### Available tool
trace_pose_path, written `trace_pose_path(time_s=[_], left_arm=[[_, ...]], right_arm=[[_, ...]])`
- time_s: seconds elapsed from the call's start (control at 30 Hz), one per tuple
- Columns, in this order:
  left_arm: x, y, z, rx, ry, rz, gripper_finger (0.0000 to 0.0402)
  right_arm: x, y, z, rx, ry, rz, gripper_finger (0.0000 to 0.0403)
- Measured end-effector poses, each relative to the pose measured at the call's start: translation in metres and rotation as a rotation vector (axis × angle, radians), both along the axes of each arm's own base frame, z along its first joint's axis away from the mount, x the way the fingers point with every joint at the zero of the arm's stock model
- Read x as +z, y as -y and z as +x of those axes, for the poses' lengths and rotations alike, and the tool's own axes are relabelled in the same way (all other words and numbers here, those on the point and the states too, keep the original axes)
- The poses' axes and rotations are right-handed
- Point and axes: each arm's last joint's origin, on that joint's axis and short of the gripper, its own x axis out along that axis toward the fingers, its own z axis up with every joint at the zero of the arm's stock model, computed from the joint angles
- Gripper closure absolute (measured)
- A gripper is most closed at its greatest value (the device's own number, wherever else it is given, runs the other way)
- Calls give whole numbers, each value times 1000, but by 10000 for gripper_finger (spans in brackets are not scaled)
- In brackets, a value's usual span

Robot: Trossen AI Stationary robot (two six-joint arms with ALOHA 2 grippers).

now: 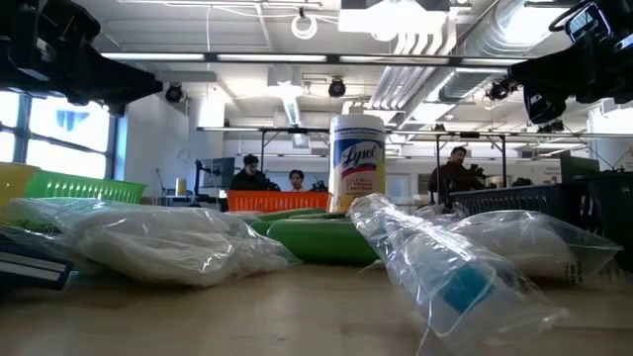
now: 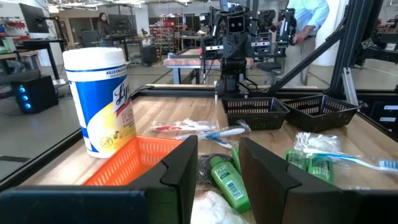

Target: Pick & Place Travel size toiletries

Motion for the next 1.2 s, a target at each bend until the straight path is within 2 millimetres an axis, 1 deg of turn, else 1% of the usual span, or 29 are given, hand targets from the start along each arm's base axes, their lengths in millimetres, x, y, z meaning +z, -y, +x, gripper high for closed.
trace_pose_path(time_s=[0.37,0.47,0.6,0.73,0.97,1.2], left_arm=[[0,0,0,0,2,0,289],[0,0,0,0,2,0,289],[0,0,0,0,3,-1,289],[0,0,0,0,3,-1,289],[0,0,0,0,4,-1,289],[0,0,0,0,4,-1,289]], right_arm=[[5,0,1,-3,39,6,399],[9,0,2,-6,26,4,399],[17,1,6,-58,-5,2,399],[25,1,13,-104,-56,2,399],[43,1,29,-212,-195,68,399],[62,-1,48,-279,-263,150,399]])
